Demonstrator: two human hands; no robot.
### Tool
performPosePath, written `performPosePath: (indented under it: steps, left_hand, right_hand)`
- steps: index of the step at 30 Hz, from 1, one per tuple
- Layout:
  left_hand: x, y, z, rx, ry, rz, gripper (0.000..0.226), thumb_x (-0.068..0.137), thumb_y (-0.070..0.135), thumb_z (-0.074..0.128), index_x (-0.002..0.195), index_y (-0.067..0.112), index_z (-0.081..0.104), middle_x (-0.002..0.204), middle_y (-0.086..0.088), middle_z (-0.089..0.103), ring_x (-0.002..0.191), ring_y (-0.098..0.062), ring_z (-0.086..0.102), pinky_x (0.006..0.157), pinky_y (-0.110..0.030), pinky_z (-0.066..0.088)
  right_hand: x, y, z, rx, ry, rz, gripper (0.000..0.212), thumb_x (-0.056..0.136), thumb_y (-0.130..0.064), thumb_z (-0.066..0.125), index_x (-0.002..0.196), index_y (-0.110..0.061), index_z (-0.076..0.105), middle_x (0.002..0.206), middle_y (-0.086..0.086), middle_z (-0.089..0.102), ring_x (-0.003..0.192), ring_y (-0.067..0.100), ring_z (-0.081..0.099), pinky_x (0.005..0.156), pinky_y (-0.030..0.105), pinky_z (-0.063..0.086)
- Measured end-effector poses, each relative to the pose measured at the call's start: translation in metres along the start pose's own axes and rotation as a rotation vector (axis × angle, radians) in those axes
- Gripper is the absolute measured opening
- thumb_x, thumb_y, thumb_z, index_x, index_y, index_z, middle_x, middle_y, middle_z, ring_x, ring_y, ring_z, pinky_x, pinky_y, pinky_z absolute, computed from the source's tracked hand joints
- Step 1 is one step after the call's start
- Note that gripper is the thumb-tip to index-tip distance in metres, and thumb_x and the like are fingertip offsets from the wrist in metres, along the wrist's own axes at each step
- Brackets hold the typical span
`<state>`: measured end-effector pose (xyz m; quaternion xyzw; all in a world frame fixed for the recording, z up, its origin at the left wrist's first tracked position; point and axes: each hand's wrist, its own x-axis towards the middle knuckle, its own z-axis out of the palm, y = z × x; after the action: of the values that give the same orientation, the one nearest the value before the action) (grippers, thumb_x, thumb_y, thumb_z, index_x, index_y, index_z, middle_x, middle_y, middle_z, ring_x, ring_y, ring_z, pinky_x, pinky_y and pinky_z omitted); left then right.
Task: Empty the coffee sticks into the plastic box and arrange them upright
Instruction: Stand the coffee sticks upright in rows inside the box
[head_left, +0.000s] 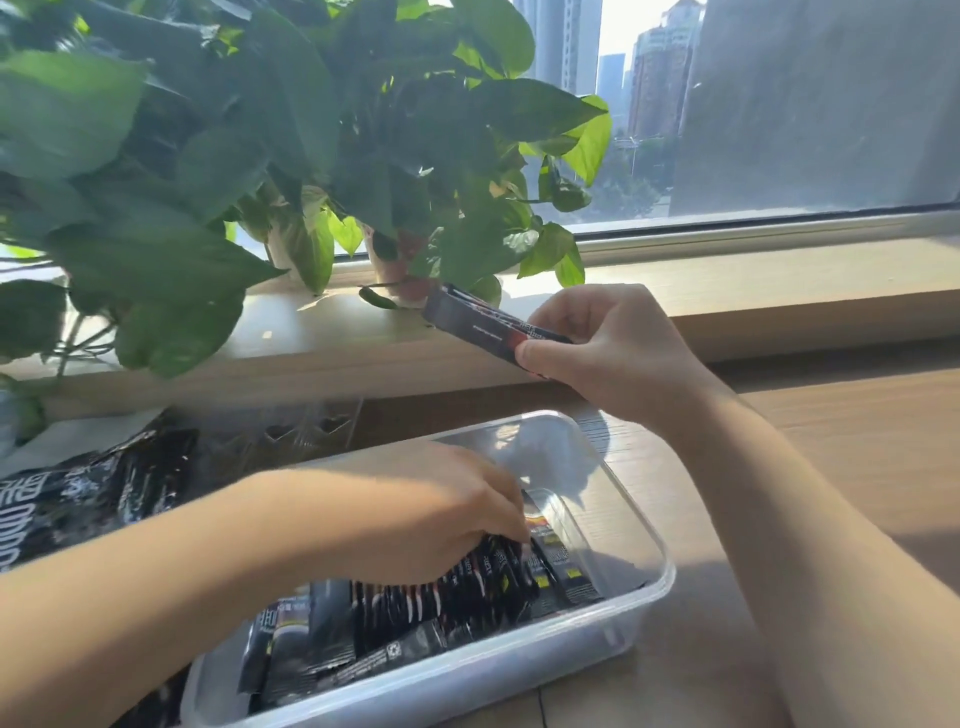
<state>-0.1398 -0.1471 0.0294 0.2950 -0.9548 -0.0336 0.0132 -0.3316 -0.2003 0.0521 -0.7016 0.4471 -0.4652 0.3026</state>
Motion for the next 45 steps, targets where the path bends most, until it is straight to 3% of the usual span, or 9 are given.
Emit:
performPosePath:
  steps: [13, 16, 19, 21, 24, 29, 35, 42, 45]
  left_hand:
    - [0.005, -0.032, 0.019, -0.062, 0.083, 0.043, 0.028, 0.083, 0.003, 0.069, 0.078, 0.029, 0.079, 0.113, 0.011, 0.069, 0.079, 0.006, 0.049, 0.069, -0.017, 0.045]
    - [0.013, -0.03, 0.019, -0.029, 0.066, 0.04, 0.023, 0.08, 0.003, 0.075, 0.072, 0.024, 0.077, 0.126, 0.008, 0.068, 0.093, -0.008, 0.068, 0.078, -0.028, 0.056]
    - [0.025, -0.021, 0.014, -0.04, 0.018, 0.028, 0.008, 0.084, 0.009, 0.076, 0.084, 0.017, 0.077, 0.126, 0.004, 0.07, 0.102, -0.012, 0.066, 0.08, -0.02, 0.049]
    - [0.031, -0.022, 0.01, 0.02, -0.112, -0.038, 0.021, 0.088, 0.02, 0.073, 0.109, 0.024, 0.074, 0.122, 0.009, 0.07, 0.084, -0.004, 0.055, 0.069, -0.012, 0.036]
    - [0.031, -0.025, 0.004, 0.063, -0.188, -0.024, 0.042, 0.084, 0.035, 0.076, 0.124, 0.04, 0.065, 0.111, 0.013, 0.072, 0.077, -0.004, 0.05, 0.073, -0.022, 0.045]
    - [0.03, -0.029, 0.006, 0.062, -0.18, 0.06, 0.038, 0.081, 0.028, 0.078, 0.118, 0.034, 0.07, 0.111, 0.008, 0.071, 0.107, -0.018, 0.061, 0.085, -0.037, 0.052]
    - [0.024, -0.031, 0.007, 0.022, -0.031, 0.131, 0.024, 0.091, 0.011, 0.065, 0.11, 0.02, 0.074, 0.102, 0.002, 0.075, 0.101, -0.022, 0.066, 0.082, -0.035, 0.055]
    - [0.017, -0.031, 0.008, -0.054, -0.087, 0.028, 0.024, 0.095, 0.009, 0.062, 0.109, 0.021, 0.077, 0.115, 0.002, 0.071, 0.11, -0.019, 0.061, 0.092, -0.026, 0.047]
    - [0.006, -0.032, 0.011, -0.004, 0.007, 0.082, 0.02, 0.093, 0.015, 0.066, 0.104, 0.028, 0.077, 0.116, 0.004, 0.064, 0.103, -0.017, 0.057, 0.082, -0.025, 0.045]
  right_hand:
    - [0.002, 0.007, 0.004, -0.139, -0.029, -0.03, 0.008, 0.076, -0.02, 0.082, 0.081, -0.016, 0.076, 0.077, 0.0, 0.075, 0.064, 0.002, 0.063, 0.061, 0.017, 0.052]
    - [0.002, 0.007, 0.004, -0.126, -0.022, -0.03, 0.008, 0.076, -0.017, 0.082, 0.08, -0.015, 0.076, 0.076, -0.001, 0.075, 0.062, 0.0, 0.061, 0.06, 0.012, 0.049]
    - [0.001, 0.005, 0.004, -0.087, -0.019, -0.029, 0.007, 0.076, -0.013, 0.082, 0.078, -0.014, 0.076, 0.075, 0.001, 0.076, 0.06, 0.001, 0.061, 0.059, 0.01, 0.047]
    - [0.001, 0.004, 0.003, -0.078, -0.022, -0.033, 0.007, 0.076, -0.012, 0.082, 0.077, -0.014, 0.075, 0.074, 0.001, 0.075, 0.06, 0.001, 0.061, 0.058, 0.008, 0.046]
    - [0.001, 0.004, 0.002, -0.067, -0.024, -0.036, 0.009, 0.077, -0.01, 0.082, 0.076, -0.015, 0.074, 0.072, -0.003, 0.074, 0.058, -0.002, 0.06, 0.057, 0.006, 0.046]
    - [0.003, 0.006, 0.0, -0.064, -0.025, -0.031, 0.008, 0.077, -0.01, 0.082, 0.078, -0.013, 0.075, 0.07, -0.005, 0.072, 0.057, -0.005, 0.059, 0.057, 0.005, 0.044]
    - [0.003, 0.007, -0.001, -0.104, -0.011, -0.03, 0.007, 0.076, -0.015, 0.082, 0.077, -0.017, 0.076, 0.072, -0.005, 0.074, 0.061, -0.002, 0.06, 0.06, 0.01, 0.048]
    - [0.003, 0.006, -0.002, -0.109, -0.009, -0.021, 0.007, 0.076, -0.016, 0.083, 0.078, -0.015, 0.076, 0.075, -0.002, 0.076, 0.062, 0.0, 0.062, 0.06, 0.011, 0.049]
    - [0.003, 0.003, -0.001, -0.111, 0.0, -0.016, 0.007, 0.076, -0.016, 0.083, 0.078, -0.015, 0.076, 0.073, -0.002, 0.075, 0.06, 0.0, 0.06, 0.058, 0.012, 0.048]
